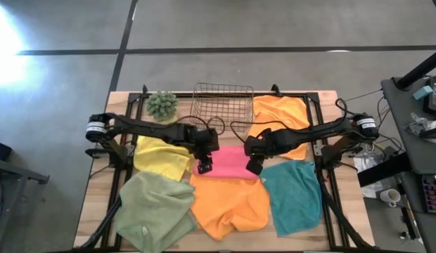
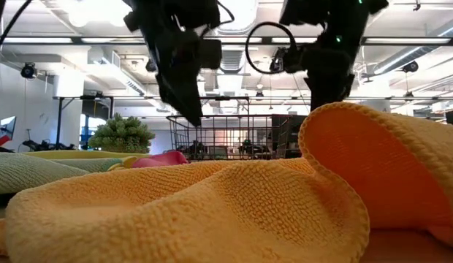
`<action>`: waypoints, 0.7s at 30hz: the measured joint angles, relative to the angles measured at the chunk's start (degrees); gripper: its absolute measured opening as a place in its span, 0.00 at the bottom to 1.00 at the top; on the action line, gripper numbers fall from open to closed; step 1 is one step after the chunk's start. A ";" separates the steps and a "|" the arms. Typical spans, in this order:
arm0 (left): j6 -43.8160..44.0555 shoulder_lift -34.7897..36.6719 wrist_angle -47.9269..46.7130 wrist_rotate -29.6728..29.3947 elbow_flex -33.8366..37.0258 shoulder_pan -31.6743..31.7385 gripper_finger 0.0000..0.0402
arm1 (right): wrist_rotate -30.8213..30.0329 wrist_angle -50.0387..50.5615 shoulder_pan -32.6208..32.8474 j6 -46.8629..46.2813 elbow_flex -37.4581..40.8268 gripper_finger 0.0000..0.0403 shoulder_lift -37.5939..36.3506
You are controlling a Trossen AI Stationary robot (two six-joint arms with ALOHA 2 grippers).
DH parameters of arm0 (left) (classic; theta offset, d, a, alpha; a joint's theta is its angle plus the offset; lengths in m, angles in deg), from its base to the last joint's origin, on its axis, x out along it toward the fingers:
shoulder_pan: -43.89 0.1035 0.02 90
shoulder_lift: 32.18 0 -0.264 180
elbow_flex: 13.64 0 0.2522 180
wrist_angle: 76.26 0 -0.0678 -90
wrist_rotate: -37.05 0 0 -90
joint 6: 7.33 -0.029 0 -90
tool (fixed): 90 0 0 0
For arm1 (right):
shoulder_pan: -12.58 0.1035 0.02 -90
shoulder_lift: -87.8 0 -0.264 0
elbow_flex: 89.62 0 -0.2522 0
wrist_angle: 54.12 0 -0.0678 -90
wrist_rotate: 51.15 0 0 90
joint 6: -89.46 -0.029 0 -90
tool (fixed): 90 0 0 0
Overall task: Fold microfiber towels
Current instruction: Fold the bottom orange microfiber towel
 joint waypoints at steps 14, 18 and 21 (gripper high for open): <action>1.55 -5.21 -1.73 1.05 1.68 -1.86 0.48 | 14.77 -12.64 2.44 -0.37 7.00 0.21 -1.90; 1.78 -0.75 -4.50 1.09 1.66 -5.04 0.48 | 16.66 -11.37 7.36 -0.38 6.33 0.19 -4.47; 4.89 1.73 -4.87 0.98 1.68 -8.73 0.48 | 16.67 -11.68 12.31 -0.61 6.44 0.19 -6.76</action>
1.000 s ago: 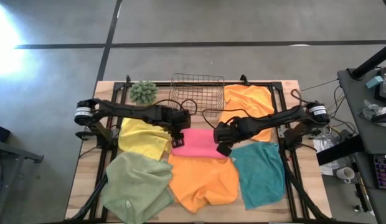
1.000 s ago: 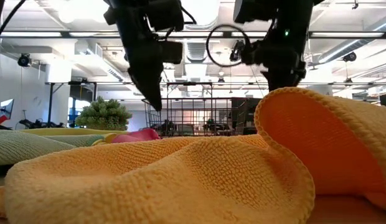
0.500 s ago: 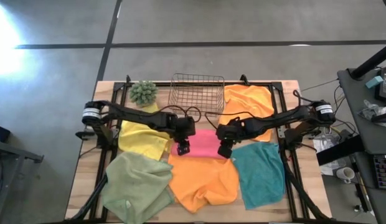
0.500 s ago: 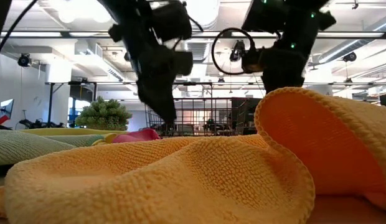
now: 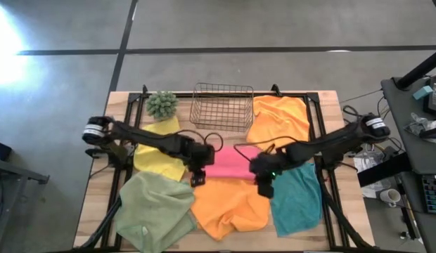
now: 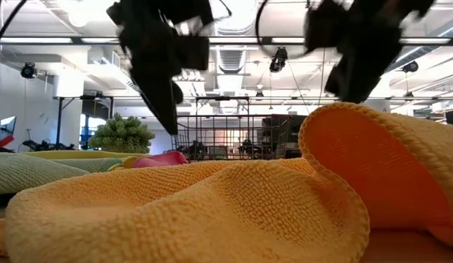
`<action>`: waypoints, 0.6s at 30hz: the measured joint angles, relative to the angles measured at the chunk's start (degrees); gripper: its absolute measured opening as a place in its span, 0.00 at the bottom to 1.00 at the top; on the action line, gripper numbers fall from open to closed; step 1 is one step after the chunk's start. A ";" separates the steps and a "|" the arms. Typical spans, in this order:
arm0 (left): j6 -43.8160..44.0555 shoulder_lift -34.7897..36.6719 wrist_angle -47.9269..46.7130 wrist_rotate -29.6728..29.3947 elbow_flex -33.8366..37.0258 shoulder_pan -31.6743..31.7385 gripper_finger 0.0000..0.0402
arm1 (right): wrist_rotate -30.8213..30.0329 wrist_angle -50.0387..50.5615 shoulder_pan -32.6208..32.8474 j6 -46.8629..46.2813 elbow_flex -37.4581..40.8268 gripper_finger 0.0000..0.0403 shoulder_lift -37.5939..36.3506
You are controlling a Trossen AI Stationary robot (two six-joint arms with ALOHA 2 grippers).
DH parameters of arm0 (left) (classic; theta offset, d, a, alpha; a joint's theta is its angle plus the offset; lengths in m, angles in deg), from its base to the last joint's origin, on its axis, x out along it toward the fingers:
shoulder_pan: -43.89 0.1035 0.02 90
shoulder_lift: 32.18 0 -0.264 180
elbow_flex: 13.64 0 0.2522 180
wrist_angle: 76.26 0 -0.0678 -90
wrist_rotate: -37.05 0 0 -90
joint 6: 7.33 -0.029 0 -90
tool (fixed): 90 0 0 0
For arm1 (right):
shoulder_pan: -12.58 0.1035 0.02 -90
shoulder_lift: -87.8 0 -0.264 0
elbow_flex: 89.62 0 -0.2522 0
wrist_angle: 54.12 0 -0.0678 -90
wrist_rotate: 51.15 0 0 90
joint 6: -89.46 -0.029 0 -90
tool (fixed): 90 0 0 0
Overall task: Fold microfiber towels
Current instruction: Fold the bottom orange microfiber towel
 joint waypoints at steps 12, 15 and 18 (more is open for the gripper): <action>13.82 0.36 0.31 -4.31 -0.05 -15.80 0.48 | -3.49 -6.04 14.65 -2.51 -0.56 0.26 3.64; 17.04 0.36 0.27 -4.61 0.04 -18.76 0.48 | -3.47 -8.11 16.42 -3.03 -2.70 0.30 6.26; 19.08 0.14 0.86 -5.20 0.02 -21.96 0.48 | -3.93 -8.54 17.92 -3.40 -6.38 0.34 10.14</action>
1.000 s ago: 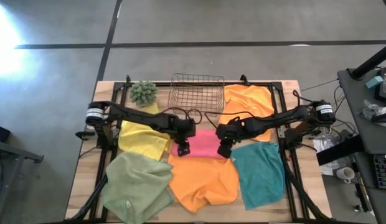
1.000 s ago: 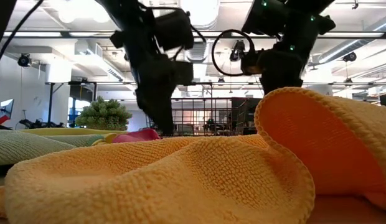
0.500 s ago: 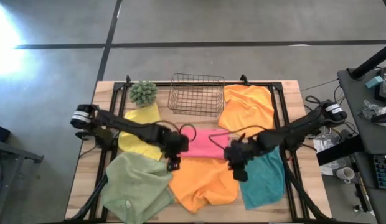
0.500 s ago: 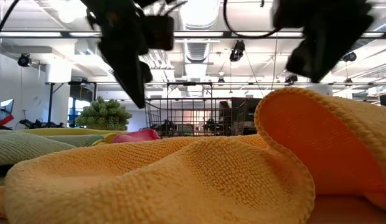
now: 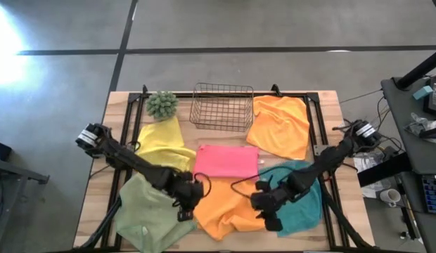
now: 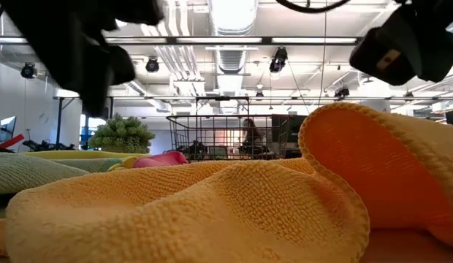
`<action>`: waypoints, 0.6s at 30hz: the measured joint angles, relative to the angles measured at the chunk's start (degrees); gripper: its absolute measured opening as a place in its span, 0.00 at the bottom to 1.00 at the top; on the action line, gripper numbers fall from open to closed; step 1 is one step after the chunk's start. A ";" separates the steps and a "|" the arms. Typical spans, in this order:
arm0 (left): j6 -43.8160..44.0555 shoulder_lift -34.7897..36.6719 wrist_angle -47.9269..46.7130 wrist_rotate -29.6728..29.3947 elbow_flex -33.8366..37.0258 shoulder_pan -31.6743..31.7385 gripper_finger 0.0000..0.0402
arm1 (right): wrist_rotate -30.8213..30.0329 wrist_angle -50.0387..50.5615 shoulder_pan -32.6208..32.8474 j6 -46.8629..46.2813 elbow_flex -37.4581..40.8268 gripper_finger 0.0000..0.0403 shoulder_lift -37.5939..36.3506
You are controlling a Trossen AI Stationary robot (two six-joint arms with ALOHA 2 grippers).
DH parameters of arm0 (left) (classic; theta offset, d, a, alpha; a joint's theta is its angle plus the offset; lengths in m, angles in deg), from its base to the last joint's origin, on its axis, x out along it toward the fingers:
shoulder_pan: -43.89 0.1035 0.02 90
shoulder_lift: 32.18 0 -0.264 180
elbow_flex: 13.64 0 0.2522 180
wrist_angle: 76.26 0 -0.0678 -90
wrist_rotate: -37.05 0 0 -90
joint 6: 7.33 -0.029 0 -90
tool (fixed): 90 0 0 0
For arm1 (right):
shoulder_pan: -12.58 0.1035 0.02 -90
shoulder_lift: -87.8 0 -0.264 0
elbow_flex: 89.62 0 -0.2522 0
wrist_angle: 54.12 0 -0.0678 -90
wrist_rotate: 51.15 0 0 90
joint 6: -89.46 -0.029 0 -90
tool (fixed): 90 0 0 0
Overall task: Fold microfiber towels
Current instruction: Fold the bottom orange microfiber towel
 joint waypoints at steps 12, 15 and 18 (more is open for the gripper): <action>1.18 -6.73 10.59 -5.06 -0.19 -11.87 0.48 | -4.27 6.82 5.57 -1.39 -20.29 0.35 20.39; 1.12 -9.55 15.13 -5.42 -0.35 -13.00 0.48 | -6.12 9.11 6.28 -4.13 -23.34 0.33 23.87; 1.11 -12.02 17.95 -5.59 -0.35 -13.67 0.48 | -6.83 9.06 6.68 -5.26 -25.89 0.32 25.90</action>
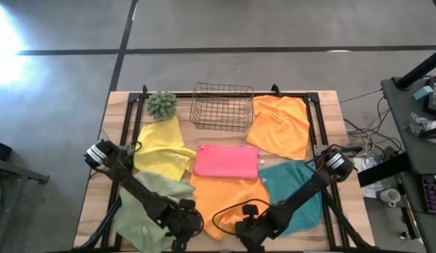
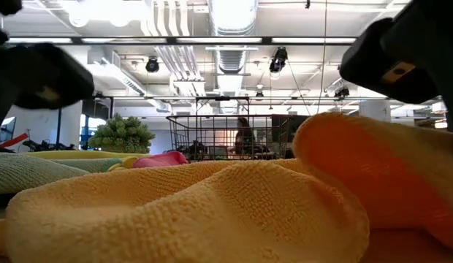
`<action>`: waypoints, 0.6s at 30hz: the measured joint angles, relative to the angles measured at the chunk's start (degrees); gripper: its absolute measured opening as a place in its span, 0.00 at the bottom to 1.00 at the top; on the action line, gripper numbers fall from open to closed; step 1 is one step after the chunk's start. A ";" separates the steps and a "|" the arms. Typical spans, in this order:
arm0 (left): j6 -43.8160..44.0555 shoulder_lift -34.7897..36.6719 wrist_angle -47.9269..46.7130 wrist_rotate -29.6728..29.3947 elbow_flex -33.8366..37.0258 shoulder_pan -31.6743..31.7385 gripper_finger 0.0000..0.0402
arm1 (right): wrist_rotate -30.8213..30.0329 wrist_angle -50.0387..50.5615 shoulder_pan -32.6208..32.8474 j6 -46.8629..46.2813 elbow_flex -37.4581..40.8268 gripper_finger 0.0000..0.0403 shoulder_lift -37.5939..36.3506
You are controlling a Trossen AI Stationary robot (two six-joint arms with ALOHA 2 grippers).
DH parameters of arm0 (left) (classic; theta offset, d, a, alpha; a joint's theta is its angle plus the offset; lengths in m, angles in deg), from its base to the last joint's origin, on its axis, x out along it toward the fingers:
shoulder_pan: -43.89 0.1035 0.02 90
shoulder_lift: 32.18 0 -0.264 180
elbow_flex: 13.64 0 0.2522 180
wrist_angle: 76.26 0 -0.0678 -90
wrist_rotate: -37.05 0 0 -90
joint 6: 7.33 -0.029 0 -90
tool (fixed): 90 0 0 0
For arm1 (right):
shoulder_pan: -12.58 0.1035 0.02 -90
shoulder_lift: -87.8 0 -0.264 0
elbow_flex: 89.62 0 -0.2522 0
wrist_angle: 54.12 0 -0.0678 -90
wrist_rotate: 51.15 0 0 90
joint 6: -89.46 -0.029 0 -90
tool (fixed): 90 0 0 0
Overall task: Fold microfiber towels
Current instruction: Fold the bottom orange microfiber towel
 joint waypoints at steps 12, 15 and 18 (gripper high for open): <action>-1.22 -1.89 0.50 -1.36 -1.46 -0.36 0.35 | -2.93 0.96 0.25 -3.67 -1.69 0.26 0.91; -2.65 -1.52 0.92 -1.38 -2.21 -0.36 0.32 | -2.94 1.26 0.25 -3.69 -1.69 0.26 0.42; -4.41 -1.52 0.15 -0.92 -3.35 -0.36 0.31 | -2.93 1.54 0.25 -3.67 -1.69 0.25 0.33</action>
